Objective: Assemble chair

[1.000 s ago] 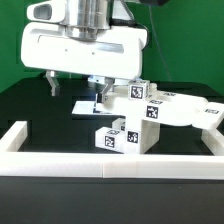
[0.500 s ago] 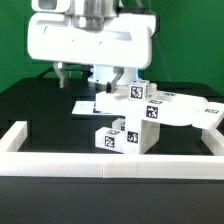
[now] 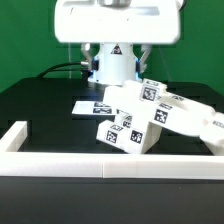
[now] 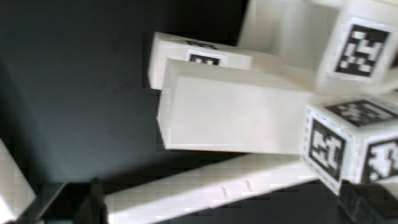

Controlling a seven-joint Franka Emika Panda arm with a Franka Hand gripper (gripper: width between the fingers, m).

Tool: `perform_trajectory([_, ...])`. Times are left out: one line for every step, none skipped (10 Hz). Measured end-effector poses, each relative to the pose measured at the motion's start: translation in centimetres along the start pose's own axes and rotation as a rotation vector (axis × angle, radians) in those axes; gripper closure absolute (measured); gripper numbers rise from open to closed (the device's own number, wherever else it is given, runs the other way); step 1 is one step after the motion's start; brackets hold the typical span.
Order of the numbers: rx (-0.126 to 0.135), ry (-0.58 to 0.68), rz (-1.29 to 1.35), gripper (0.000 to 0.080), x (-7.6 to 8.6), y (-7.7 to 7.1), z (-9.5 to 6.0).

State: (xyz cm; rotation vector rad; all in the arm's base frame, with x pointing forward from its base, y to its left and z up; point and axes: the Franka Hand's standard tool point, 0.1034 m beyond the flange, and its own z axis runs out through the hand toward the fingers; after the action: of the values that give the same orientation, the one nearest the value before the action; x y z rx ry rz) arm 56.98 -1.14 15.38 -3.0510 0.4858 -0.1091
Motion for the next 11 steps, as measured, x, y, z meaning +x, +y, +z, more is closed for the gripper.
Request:
perform_trajectory([-0.002, -0.002, -0.015, 0.0150, -0.2, -0.8, 0.2])
perform_trajectory([-0.003, 0.001, -0.013, 0.0150, 0.0, -1.0, 0.2])
perform_trajectory([-0.002, 0.004, -0.008, 0.0150, 0.2, -1.6, 0.2])
perform_trajectory([-0.014, 0.005, -0.008, 0.0150, 0.1, -1.7, 1.0])
perform_trajectory([-0.034, 0.003, -0.011, 0.0150, 0.2, -0.6, 2.3])
perform_trajectory([-0.036, 0.015, -0.005, 0.0150, 0.7, 0.4, 2.3])
perform_trajectory([-0.041, 0.011, 0.000, 0.0150, 0.6, 1.2, 2.6])
perform_trajectory([-0.047, 0.007, -0.006, 0.0150, 0.5, 2.0, 2.9])
perform_trajectory([-0.051, 0.007, -0.005, 0.0150, 0.4, 3.0, 3.1])
perform_trajectory([-0.054, 0.003, -0.002, 0.0150, 0.3, 3.8, 3.2])
perform_trajectory([-0.058, 0.005, 0.002, 0.0150, 0.2, 4.5, 3.5])
